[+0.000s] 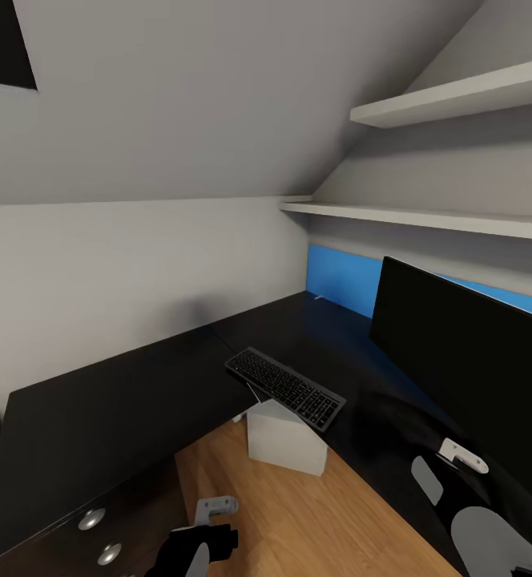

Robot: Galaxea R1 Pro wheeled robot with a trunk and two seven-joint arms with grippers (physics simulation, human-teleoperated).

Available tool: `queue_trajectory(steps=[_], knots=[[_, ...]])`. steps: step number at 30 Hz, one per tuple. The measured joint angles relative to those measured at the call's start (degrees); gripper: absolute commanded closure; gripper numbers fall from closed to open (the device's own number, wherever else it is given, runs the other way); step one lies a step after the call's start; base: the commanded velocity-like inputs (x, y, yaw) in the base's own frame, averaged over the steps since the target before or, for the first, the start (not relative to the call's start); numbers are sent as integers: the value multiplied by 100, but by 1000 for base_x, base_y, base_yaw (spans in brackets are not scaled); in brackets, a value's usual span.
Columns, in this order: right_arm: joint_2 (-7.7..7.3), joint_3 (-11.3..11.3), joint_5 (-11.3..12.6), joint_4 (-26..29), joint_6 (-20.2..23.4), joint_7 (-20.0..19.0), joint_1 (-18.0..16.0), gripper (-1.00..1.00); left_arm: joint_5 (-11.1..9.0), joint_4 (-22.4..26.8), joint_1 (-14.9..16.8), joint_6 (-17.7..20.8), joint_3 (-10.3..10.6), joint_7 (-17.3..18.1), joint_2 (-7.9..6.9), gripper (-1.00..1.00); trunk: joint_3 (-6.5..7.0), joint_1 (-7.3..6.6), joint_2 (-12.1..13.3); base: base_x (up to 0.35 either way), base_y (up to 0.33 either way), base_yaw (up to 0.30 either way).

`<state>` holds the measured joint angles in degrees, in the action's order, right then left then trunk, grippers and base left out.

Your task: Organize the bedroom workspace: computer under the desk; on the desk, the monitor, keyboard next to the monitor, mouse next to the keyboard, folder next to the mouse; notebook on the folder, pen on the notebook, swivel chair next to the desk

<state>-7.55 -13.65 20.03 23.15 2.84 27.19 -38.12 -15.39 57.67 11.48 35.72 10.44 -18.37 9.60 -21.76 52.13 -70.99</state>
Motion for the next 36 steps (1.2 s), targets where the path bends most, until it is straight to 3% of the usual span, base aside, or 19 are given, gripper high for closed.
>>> queue_trajectory(steps=[18,22,36], knots=[[-1,0,-3,11,3,2,0,-100,0,17,0,6,15,-2,6,-100,0,0,0,0,0,0],[-4,0,-4,17,3,2,0,-100,0,21,0,8,13,-19,8,-100,-71,87,-159,0,0,0],[-9,0,-8,19,3,2,0,-100,0,35,0,8,9,0,0,-100,-72,88,-161,0,0,0]])
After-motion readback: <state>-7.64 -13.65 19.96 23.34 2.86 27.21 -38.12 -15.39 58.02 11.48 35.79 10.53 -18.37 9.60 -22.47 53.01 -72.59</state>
